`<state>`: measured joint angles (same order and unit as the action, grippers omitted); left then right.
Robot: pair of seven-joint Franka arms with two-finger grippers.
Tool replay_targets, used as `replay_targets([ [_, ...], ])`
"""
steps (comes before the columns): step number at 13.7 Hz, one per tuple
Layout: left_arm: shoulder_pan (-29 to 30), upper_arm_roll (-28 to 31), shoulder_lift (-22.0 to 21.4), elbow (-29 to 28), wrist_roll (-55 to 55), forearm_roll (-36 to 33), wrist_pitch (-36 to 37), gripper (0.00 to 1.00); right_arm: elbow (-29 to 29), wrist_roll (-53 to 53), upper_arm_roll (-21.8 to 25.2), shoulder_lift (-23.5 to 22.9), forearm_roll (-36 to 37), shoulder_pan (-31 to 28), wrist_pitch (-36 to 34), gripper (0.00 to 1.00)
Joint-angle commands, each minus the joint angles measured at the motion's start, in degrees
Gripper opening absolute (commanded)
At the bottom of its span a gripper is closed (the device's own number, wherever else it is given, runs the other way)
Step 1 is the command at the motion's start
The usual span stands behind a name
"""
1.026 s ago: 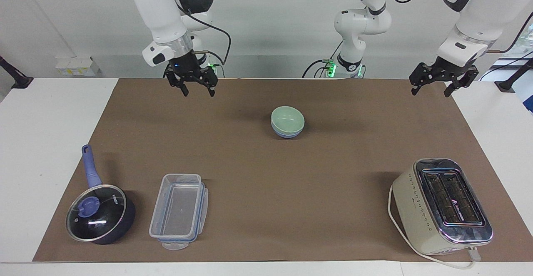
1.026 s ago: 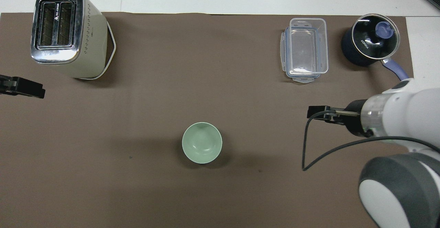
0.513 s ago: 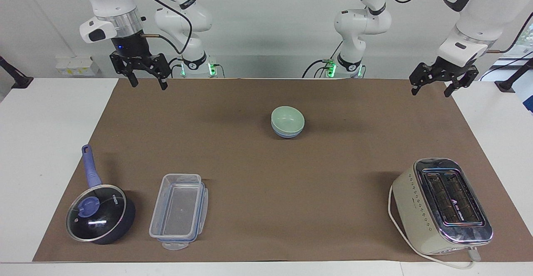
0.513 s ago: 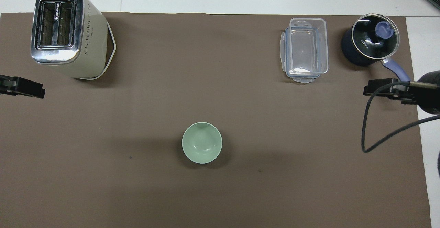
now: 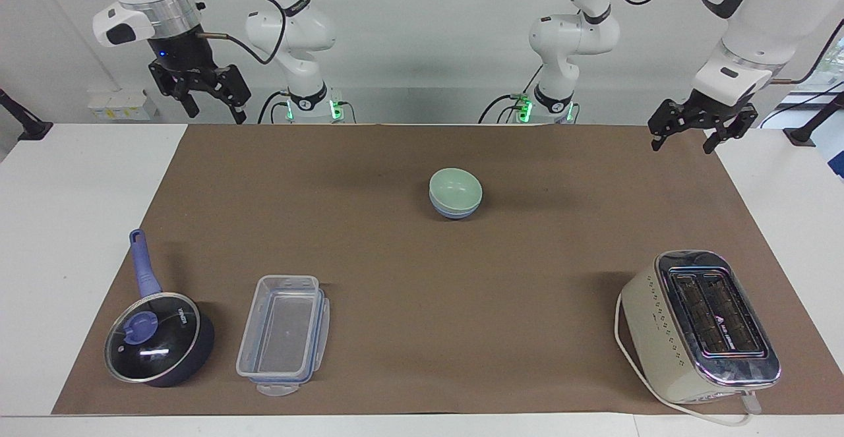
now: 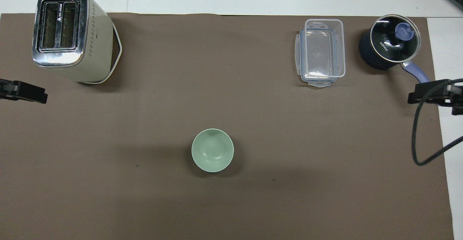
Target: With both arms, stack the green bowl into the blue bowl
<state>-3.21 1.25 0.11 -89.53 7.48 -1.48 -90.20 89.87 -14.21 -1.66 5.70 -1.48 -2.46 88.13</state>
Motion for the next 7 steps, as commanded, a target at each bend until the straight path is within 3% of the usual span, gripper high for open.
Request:
replay_targets([
  [1, 0.8, -0.6, -0.2, 0.3, -0.1, -0.8, 0.8, 1.00, -3.3, 1.4, -0.5, -1.3, 1.6, -1.0, -3.0, 1.00],
  [7, 0.8, -0.6, -0.2, 0.3, -0.1, -0.8, 0.8, 1.00, -8.0, 1.9, -0.5, -4.1, 2.4, -0.6, -6.9, 1.00],
])
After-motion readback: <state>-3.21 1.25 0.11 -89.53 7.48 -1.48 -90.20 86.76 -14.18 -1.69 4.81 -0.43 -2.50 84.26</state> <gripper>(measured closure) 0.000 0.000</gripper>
